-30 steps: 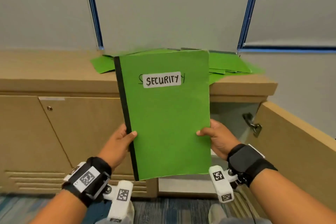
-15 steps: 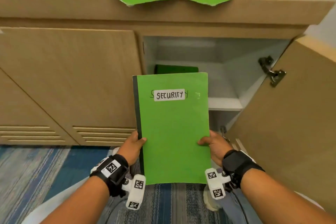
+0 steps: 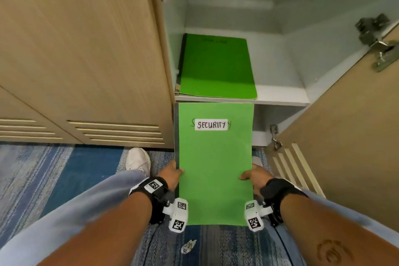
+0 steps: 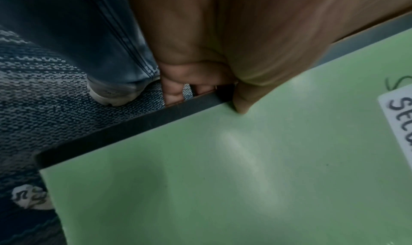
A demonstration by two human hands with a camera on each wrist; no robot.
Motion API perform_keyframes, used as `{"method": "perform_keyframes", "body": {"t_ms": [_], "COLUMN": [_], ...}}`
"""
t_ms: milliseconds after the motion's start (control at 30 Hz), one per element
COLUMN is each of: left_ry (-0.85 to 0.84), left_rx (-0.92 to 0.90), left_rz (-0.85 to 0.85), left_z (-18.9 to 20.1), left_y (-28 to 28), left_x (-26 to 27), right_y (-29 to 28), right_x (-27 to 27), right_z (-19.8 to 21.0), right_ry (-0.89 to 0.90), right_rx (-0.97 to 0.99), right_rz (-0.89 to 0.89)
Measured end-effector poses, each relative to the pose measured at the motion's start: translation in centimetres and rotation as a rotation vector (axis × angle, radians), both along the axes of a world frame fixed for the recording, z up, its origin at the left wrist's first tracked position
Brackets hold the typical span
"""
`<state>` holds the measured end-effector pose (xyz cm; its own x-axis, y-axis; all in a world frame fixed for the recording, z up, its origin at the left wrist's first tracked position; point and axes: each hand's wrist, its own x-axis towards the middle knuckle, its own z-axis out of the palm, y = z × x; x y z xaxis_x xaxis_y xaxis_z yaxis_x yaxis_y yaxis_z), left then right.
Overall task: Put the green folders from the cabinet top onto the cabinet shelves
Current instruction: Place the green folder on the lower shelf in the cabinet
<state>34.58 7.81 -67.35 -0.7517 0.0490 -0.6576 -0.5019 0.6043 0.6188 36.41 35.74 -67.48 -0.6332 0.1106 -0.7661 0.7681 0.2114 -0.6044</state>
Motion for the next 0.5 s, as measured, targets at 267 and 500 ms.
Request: {"method": "perform_keyframes", "body": {"t_ms": [267,500], "left_ry": [-0.07,-0.137], "left_rx": [0.095,-0.044], "left_rz": [0.119,0.1], "left_z": [-8.4,-9.6], "left_y": [0.6,1.0], "left_x": [-2.0,-3.6], "right_y": [0.7,-1.3], "right_x": [-1.0,-1.1], "right_z": [-4.7,-7.3], "right_ry": [0.034,0.066], "right_rx": [0.16,0.495], "right_rz": [-0.025,0.166]}}
